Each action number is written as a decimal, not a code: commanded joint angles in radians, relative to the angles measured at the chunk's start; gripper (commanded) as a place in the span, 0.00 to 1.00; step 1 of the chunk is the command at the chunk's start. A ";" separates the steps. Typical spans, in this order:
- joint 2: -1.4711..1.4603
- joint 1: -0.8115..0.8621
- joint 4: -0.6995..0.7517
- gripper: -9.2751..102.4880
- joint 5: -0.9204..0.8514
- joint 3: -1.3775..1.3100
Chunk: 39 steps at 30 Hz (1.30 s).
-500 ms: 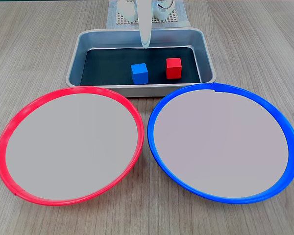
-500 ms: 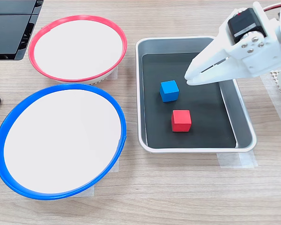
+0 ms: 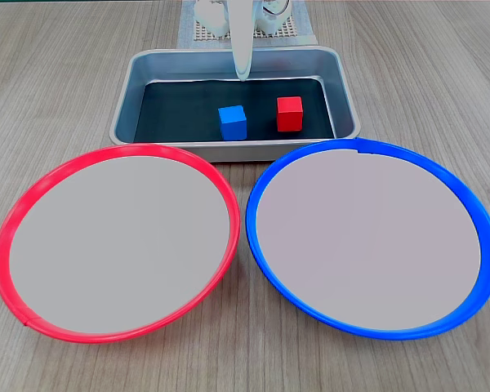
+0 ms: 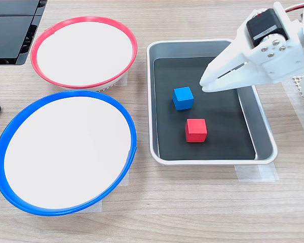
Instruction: Move two blocks tray to matching dishes
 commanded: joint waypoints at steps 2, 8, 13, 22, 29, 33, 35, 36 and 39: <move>0.023 -0.006 0.002 0.08 -0.006 -0.003; 0.023 -0.006 0.002 0.08 -0.006 -0.003; 0.023 -0.006 0.002 0.08 -0.006 -0.003; 0.025 -0.005 0.008 0.08 0.000 -0.006; -0.408 -0.026 0.127 0.08 -0.256 -0.410; -0.739 -0.064 0.239 0.08 -0.221 -0.664; -0.879 -0.086 0.258 0.14 -0.207 -0.736; -0.939 -0.098 0.259 0.20 -0.206 -0.765; -1.098 -0.135 0.252 0.28 -0.196 -0.825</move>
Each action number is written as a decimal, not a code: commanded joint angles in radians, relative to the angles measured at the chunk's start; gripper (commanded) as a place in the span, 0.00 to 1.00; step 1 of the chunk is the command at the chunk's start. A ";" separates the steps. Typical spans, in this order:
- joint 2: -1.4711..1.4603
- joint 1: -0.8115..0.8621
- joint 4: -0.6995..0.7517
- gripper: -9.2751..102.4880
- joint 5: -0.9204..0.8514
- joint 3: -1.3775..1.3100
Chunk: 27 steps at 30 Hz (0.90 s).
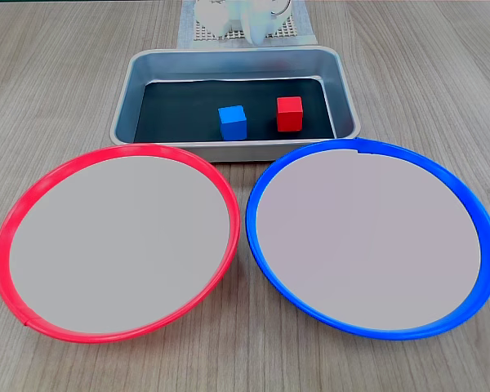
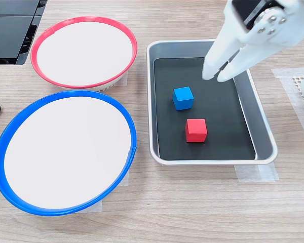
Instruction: Move two blocks tray to matching dishes
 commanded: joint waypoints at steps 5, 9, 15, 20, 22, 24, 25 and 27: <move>-0.393 -0.091 -0.051 0.34 0.041 -0.152; -0.538 -0.114 -0.064 0.32 0.057 -0.206; -0.707 -0.126 -0.089 0.20 0.063 -0.272; -0.735 -0.129 -0.084 0.08 0.069 -0.305; -0.730 -0.129 -0.074 0.08 0.069 -0.313; -0.713 -0.127 -0.037 0.08 0.069 -0.344; -0.698 -0.121 -0.002 0.08 0.071 -0.383; -0.664 -0.095 0.092 0.08 0.081 -0.495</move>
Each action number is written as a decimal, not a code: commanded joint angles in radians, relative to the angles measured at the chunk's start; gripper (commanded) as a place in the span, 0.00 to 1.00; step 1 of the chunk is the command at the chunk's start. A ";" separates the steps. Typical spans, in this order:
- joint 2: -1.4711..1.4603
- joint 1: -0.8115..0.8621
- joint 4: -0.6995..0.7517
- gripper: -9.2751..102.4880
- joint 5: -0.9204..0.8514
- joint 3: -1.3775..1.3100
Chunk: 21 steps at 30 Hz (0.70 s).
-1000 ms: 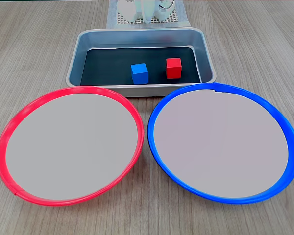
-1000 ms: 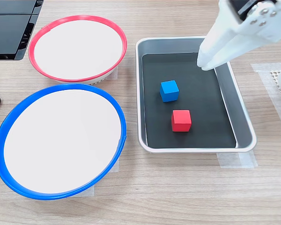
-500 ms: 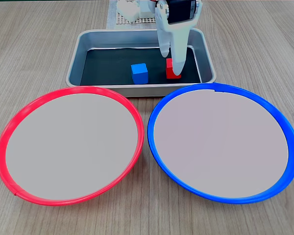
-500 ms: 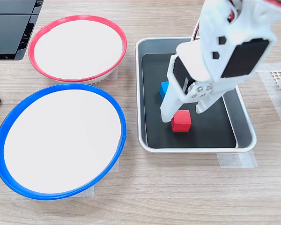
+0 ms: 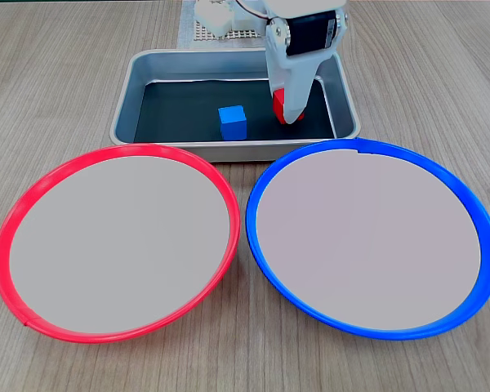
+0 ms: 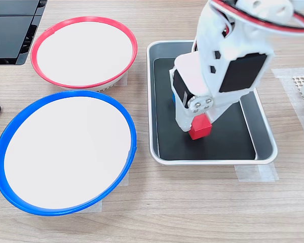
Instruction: Move two blocks tray to matching dishes
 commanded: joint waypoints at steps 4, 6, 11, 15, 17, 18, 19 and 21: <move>0.087 0.121 0.235 0.08 0.006 -0.396; 0.057 0.187 0.275 0.08 -0.028 -0.532; -0.087 0.394 0.189 0.08 -0.183 -0.653; -0.262 0.465 -0.107 0.08 -0.282 -0.595; -0.345 0.457 -0.206 0.08 -0.291 -0.612; -0.373 0.448 -0.244 0.09 -0.295 -0.617; -0.405 0.439 -0.279 0.10 -0.295 -0.629; -0.457 0.422 -0.331 0.17 -0.298 -0.652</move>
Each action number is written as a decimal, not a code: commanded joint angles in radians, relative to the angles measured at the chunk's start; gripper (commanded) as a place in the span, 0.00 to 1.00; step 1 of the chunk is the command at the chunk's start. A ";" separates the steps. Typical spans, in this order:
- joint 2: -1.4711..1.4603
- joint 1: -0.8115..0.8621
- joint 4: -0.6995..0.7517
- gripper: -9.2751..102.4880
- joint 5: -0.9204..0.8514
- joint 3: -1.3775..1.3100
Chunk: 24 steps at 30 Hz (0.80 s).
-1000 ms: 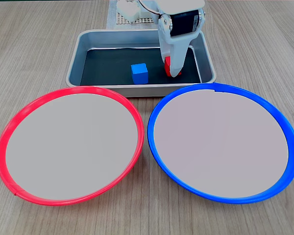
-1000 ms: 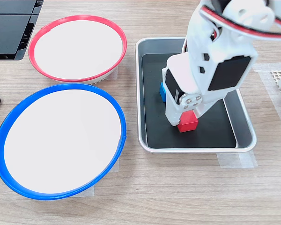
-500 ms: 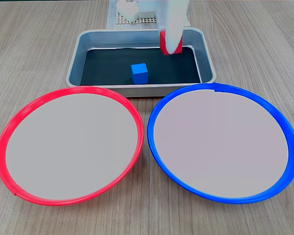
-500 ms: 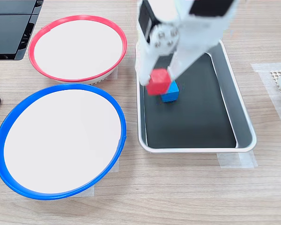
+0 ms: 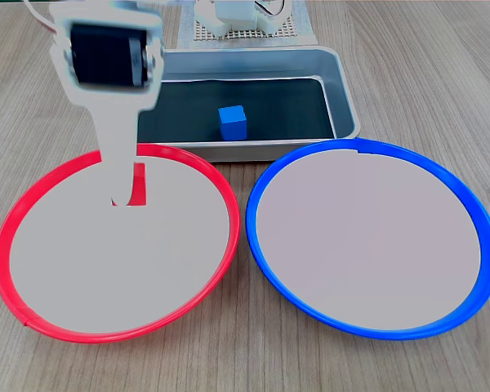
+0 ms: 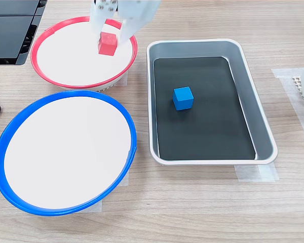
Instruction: Move two blocks tray to matching dishes
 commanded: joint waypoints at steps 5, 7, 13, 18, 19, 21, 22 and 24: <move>-0.098 -0.051 -0.146 0.30 -0.043 -0.089; -0.092 -0.060 -0.153 0.34 -0.048 -0.080; 0.184 -0.077 -0.011 0.22 -0.040 0.069; 0.517 -0.081 0.296 0.20 -0.104 0.279; 0.574 -0.081 0.353 0.20 -0.118 0.324; 0.653 -0.081 0.402 0.19 -0.144 0.425; 0.680 -0.081 0.405 0.19 -0.152 0.476; 0.698 -0.071 0.400 0.19 -0.173 0.565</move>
